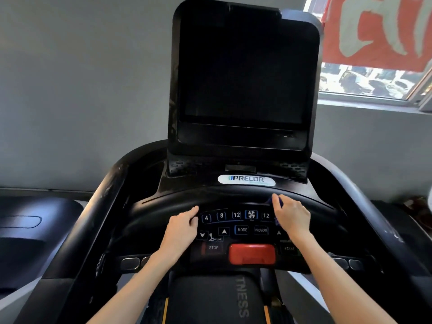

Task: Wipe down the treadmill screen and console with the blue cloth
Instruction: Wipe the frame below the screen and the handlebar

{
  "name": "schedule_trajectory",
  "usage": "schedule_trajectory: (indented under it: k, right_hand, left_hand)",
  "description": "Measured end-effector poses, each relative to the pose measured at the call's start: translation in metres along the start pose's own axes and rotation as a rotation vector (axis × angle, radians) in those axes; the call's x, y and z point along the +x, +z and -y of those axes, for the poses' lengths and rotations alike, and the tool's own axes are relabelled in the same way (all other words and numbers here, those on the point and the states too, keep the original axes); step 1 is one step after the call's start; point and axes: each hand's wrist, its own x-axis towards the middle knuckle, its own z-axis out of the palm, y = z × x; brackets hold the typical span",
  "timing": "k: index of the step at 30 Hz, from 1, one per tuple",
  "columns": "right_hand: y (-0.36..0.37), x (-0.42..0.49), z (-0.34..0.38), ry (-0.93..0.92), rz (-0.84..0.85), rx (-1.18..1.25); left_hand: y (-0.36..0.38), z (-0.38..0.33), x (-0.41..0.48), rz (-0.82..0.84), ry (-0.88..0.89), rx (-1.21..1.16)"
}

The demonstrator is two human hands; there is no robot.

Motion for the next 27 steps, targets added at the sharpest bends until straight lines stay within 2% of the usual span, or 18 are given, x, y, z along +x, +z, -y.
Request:
schedule_trajectory:
  k: [3, 5, 7, 11, 14, 16, 21, 25, 27]
  right_hand:
    - [0.002, 0.002, -0.005, 0.111, 0.006, -0.027]
    - [0.010, 0.003, 0.014, 0.090, -0.031, -0.043]
    - [0.023, -0.003, 0.047, -0.039, -0.074, 0.004]
    - [0.042, -0.027, 0.119, -0.344, -0.039, 0.047]
    - [0.041, -0.023, 0.115, -0.503, 0.007, 0.000]
    - [0.037, -0.013, 0.084, -0.412, -0.040, -0.015]
    - [0.018, -0.009, -0.014, -0.006, -0.146, 0.067]
    - [0.018, 0.007, -0.006, 0.193, -0.095, 0.116]
    - [0.010, 0.022, 0.011, 0.209, -0.116, 0.275]
  left_hand:
    - [0.003, -0.007, 0.010, -0.075, 0.017, 0.074]
    - [0.001, -0.008, 0.016, -0.115, 0.013, 0.054]
    - [-0.003, -0.009, 0.021, -0.116, -0.008, 0.021]
    - [-0.011, -0.012, 0.031, -0.040, -0.047, 0.008]
    - [-0.015, -0.011, 0.035, -0.002, -0.083, 0.011]
    - [-0.013, -0.012, 0.032, -0.027, -0.093, -0.010]
    - [-0.008, -0.013, 0.020, -0.119, -0.104, -0.075]
    - [-0.010, -0.013, 0.018, -0.125, -0.119, -0.089]
    - [-0.011, -0.014, 0.016, -0.128, -0.122, -0.095]
